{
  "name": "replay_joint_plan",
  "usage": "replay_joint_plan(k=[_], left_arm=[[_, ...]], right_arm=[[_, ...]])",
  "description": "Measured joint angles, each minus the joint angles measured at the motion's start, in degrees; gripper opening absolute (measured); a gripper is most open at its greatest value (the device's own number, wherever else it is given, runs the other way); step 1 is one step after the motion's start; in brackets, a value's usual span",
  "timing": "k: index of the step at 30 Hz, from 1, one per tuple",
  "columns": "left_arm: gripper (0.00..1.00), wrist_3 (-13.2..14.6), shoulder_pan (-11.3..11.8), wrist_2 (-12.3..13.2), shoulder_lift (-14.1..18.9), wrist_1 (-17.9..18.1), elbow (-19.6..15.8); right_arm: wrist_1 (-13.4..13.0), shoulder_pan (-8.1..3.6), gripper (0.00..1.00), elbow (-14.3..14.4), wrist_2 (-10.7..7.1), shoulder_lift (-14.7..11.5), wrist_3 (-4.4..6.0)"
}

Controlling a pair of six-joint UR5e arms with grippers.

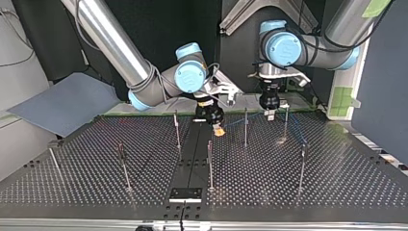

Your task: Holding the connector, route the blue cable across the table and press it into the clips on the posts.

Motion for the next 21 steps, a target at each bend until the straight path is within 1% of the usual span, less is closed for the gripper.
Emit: replay_joint_plan(k=[4,8,11,15,19,20,21], left_arm=[[0.63,0.1,-0.1,0.0,-0.1,0.0,-0.1],[0.63,1.1,-1.1,0.1,-0.8,-0.1,0.0],[0.63,1.2,-1.5,0.1,-0.3,0.4,0.1],[0.63,-0.1,-1.5,0.2,1.1,1.9,0.1],[0.63,-1.9,-1.4,0.0,1.8,3.0,0.0],[0.66,-2.3,-1.4,-0.2,1.8,3.1,0.0],[0.66,-2.4,-1.4,-0.4,1.8,3.0,-0.1]], right_arm=[[0.0,0.00,0.00,0.0,0.00,0.0,0.00],[0.0,0.00,0.00,0.0,0.00,0.0,0.00],[0.0,0.00,0.00,0.0,0.00,0.0,0.00],[0.0,0.00,0.00,0.0,0.00,0.0,0.00],[0.0,0.00,0.00,0.0,0.00,0.0,0.00],[0.0,0.00,0.00,0.0,0.00,0.0,0.00],[0.0,0.00,0.00,0.0,0.00,0.0,0.00]])
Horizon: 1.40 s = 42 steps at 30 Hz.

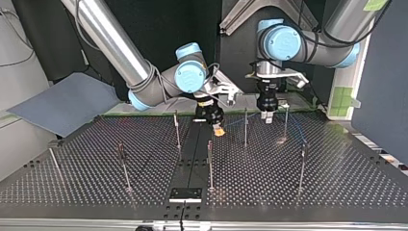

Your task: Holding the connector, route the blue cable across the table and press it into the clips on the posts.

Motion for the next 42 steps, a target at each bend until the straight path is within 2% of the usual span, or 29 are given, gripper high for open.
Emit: replay_joint_plan(k=[7,16,19,22,23,26,30,32,34,37,42], left_arm=[[0.66,0.4,-0.2,-1.1,-2.3,-1.5,0.0],[0.66,1.2,0.2,-2.8,-5.5,-1.1,0.0],[0.66,1.2,0.2,-2.9,-5.7,-1.1,0.0],[0.66,1.1,0.2,-2.9,-5.7,-1.0,0.0],[0.66,1.1,0.2,-2.9,-5.7,-0.9,0.0],[0.66,1.0,0.3,-2.9,-5.7,-0.7,0.0],[0.66,1.0,0.5,-2.8,-5.7,-0.3,0.0],[0.66,0.9,0.6,-2.7,-5.7,-0.2,0.0],[0.66,0.9,0.6,-2.7,-5.7,-0.1,0.0],[0.66,0.8,0.7,-2.7,-5.7,-0.1,0.0],[0.68,0.6,0.9,-2.7,-5.7,0.2,0.0]], right_arm=[[0.0,0.00,0.00,0.0,0.00,0.0,0.00],[0.0,-0.01,0.00,0.0,-0.01,0.0,-0.02],[0.7,-0.40,0.00,-0.3,-0.07,0.2,-0.67],[2.1,-1.20,0.00,0.4,0.01,-0.7,-1.75],[2.5,-1.40,0.00,0.7,-0.10,-1.0,-1.80],[3.0,-1.78,0.00,2.1,-1.11,-2.4,-1.09],[2.3,-1.71,0.00,4.3,-3.04,-4.7,0.73],[2.5,-1.65,0.00,5.5,-3.57,-5.9,1.05],[3.0,-1.65,0.00,6.4,-3.55,-6.8,0.79],[4.5,-1.77,0.00,7.3,-3.18,-8.2,-0.47],[5.7,-1.89,0.00,7.7,-2.96,-7.4,-1.58]])
